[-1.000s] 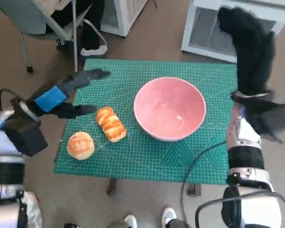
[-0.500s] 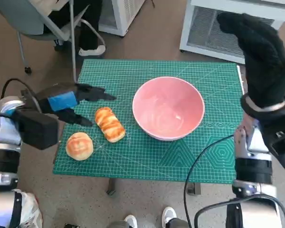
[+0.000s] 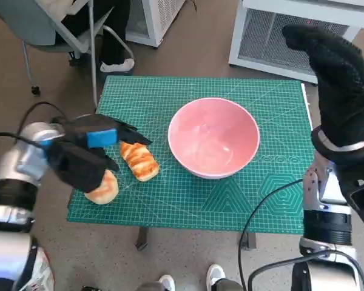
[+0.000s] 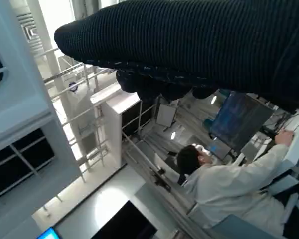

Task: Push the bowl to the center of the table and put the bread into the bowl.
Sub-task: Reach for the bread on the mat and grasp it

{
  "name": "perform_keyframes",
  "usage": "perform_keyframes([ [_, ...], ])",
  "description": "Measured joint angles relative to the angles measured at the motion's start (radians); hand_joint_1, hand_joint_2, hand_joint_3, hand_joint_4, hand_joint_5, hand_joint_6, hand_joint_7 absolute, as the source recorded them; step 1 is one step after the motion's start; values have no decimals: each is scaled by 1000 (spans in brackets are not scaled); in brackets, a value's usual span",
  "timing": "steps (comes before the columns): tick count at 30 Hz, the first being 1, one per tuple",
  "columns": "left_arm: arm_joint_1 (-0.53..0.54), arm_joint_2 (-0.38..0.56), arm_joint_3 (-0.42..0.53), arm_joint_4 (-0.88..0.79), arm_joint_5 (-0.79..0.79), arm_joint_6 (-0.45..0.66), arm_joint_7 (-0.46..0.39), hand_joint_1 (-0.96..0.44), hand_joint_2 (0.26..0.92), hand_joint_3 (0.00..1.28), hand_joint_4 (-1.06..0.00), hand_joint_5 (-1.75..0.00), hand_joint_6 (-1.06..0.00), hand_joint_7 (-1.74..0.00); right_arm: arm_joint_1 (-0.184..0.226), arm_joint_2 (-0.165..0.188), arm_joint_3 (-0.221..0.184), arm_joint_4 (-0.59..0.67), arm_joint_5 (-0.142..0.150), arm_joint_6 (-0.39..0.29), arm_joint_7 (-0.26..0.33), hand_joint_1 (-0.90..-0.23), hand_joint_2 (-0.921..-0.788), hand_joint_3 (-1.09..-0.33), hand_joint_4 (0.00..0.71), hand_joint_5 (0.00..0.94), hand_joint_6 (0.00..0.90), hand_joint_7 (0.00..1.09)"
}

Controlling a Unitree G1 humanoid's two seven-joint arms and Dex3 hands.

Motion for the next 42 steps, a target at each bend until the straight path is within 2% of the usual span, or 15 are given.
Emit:
perform_keyframes([
  [8,-42,-52,-88,81,110,53,92,-216,765,3,-418,-3,-566,-30,9,-4,-3,-2,-3,0,-22,-621,-921,-743,316,5,51,639],
  [14,-51,-86,-141,114,168,64,182,-191,784,10,-444,-11,-570,-24,22,-7,-1,-14,-33,5,-38,-621,-921,-744,316,5,40,639],
  [19,-55,-107,-180,144,206,64,263,-162,812,19,-475,-18,-590,-29,37,-7,-1,-26,-40,7,-48,-621,-921,-745,316,5,30,638],
  [23,-63,-122,-207,176,232,64,327,-132,851,30,-530,-34,-633,-46,42,-7,-1,-26,-45,8,-56,-621,-921,-745,315,4,26,640],
  [27,-69,-135,-236,208,256,64,379,-112,895,39,-639,-72,-734,-95,43,-8,-1,-26,-60,8,-62,-620,-921,-746,314,3,25,642],
  [28,-69,-139,-245,215,266,64,391,-161,900,63,-665,-82,-704,-339,43,-8,-1,-26,-64,8,-65,-619,-921,-746,314,3,25,642],
  [29,-69,-142,-250,222,271,64,400,-230,908,116,-703,-97,-639,-716,44,-8,-1,-27,-67,8,-67,-619,-921,-747,314,3,24,643],
  [30,-69,-145,-255,229,273,64,414,-184,910,126,-660,-326,-632,-832,46,-8,-1,-28,-69,8,-68,-619,-921,-747,314,3,24,643],
  [31,-70,-146,-258,233,273,64,424,-118,914,150,-588,-668,-612,-1011,48,-8,-1,-29,-70,9,-69,-619,-921,-747,314,3,24,644],
  [32,-72,-147,-260,238,274,64,431,-76,916,154,-557,-873,-610,-1114,50,-8,-1,-31,-71,9,-70,-619,-921,-747,314,3,23,644],
  [35,-78,-149,-264,250,272,63,439,-25,919,138,-551,-1095,-625,-1213,59,-8,-1,-42,-72,11,-73,-619,-921,-748,314,3,22,646],
  [38,-84,-146,-259,256,262,55,421,-8,920,103,-595,-1146,-648,-1205,67,-8,-1,-51,-72,15,-76,-619,-921,-748,314,3,22,647],
  [42,-93,-135,-229,260,218,31,344,-1,920,84,-622,-1168,-660,-1189,78,-8,-2,-62,-72,21,-82,-619,-921,-748,314,2,21,649],
])
